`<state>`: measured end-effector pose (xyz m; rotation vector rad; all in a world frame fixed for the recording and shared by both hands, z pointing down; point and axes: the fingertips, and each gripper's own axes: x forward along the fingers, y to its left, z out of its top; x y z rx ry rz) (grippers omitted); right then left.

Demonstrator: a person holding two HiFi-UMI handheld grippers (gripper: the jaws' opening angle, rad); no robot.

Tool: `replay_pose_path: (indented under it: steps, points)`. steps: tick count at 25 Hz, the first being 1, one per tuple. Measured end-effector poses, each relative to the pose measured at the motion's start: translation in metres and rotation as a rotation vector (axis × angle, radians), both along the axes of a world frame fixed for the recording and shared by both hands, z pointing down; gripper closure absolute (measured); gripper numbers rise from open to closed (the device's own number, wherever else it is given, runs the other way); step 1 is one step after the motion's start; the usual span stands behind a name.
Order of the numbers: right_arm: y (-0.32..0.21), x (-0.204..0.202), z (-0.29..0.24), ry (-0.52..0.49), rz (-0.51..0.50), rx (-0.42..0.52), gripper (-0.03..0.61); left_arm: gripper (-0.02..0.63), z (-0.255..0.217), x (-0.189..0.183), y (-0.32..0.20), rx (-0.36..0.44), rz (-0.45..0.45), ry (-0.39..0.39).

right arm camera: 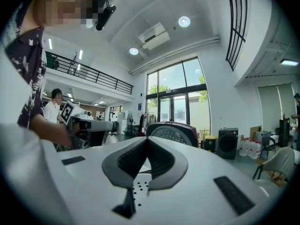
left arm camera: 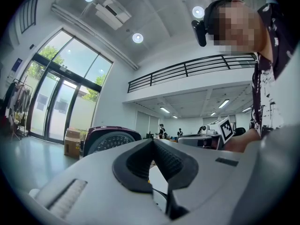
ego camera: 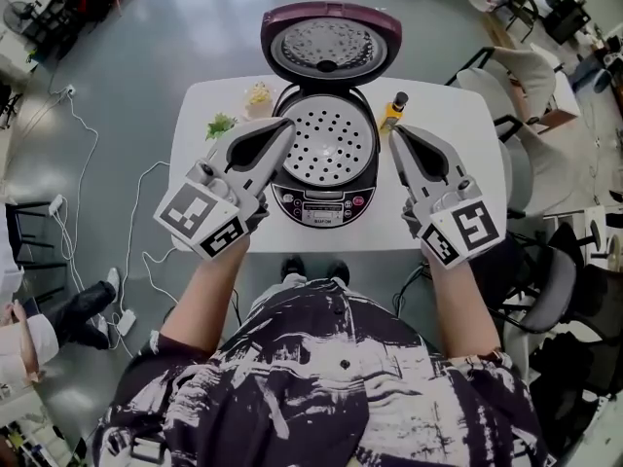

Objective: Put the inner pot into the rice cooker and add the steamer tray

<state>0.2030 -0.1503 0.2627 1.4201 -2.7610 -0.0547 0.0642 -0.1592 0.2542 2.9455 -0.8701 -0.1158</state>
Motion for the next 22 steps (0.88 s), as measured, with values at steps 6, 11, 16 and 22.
replay_pose_path:
  steps: [6, 11, 16, 22]
  points:
    - [-0.0012, -0.0008, 0.0000, -0.002, 0.011, -0.002, 0.581, 0.609, 0.0001, 0.0005, 0.0016, -0.001, 0.006, 0.003]
    - [-0.0009, 0.0009, 0.0020, 0.000, 0.018, -0.003, 0.581, 0.609, 0.0030, 0.0008, 0.0036, -0.004, 0.009, 0.002]
    - [-0.0010, 0.0017, 0.0026, -0.002, 0.022, -0.006, 0.581, 0.609, 0.0040, 0.0008, 0.0044, -0.006, 0.011, 0.002]
    - [-0.0023, 0.0006, 0.0052, -0.004, 0.020, -0.012, 0.581, 0.609, 0.0065, 0.0008, 0.0045, -0.007, 0.011, 0.003]
